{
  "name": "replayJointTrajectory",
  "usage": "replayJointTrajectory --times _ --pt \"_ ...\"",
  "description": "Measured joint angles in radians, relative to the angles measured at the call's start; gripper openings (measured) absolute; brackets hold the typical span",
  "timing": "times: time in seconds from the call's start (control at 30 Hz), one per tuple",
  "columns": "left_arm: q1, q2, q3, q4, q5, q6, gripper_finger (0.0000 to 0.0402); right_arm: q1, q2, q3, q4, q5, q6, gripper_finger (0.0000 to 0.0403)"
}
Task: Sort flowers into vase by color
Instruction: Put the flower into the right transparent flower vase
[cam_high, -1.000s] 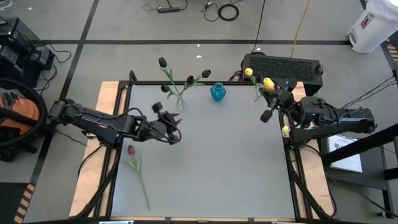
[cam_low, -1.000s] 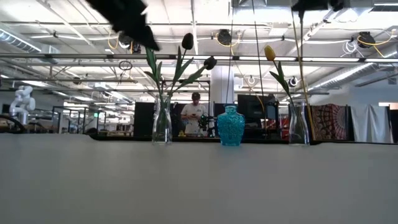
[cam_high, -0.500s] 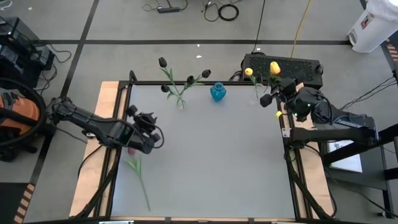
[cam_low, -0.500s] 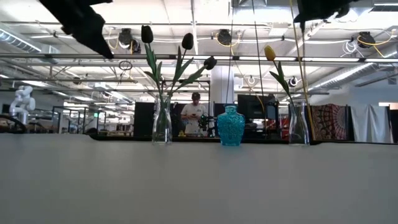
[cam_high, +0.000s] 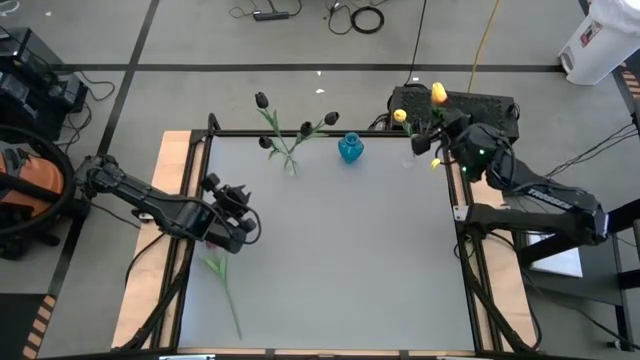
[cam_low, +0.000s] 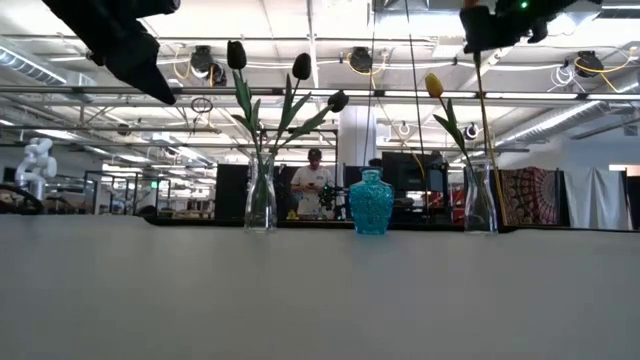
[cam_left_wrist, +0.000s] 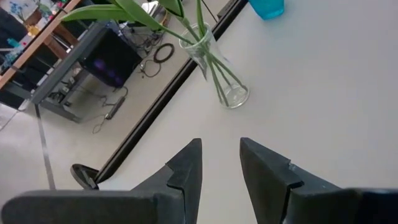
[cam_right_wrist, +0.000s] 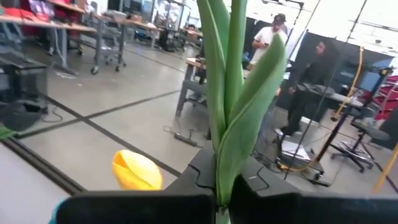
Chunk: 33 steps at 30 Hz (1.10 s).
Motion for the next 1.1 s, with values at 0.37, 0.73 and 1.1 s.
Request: replayJointTrajectory --times 0.37,0.73,1.1 --pt "0.0 0.0 0.0 0.028 0.017 0.0 0.0116 -0.082 0.075 0.0 0.001 -0.08 0.033 0.0004" --pt "0.0 0.0 0.0 0.036 0.018 0.0 0.0116 -0.088 0.121 0.0 0.001 -0.127 0.07 0.001" --pt "0.0 0.0 0.0 0.045 0.042 0.001 0.0116 -0.087 0.095 0.0 -0.024 -0.128 0.083 0.0106"
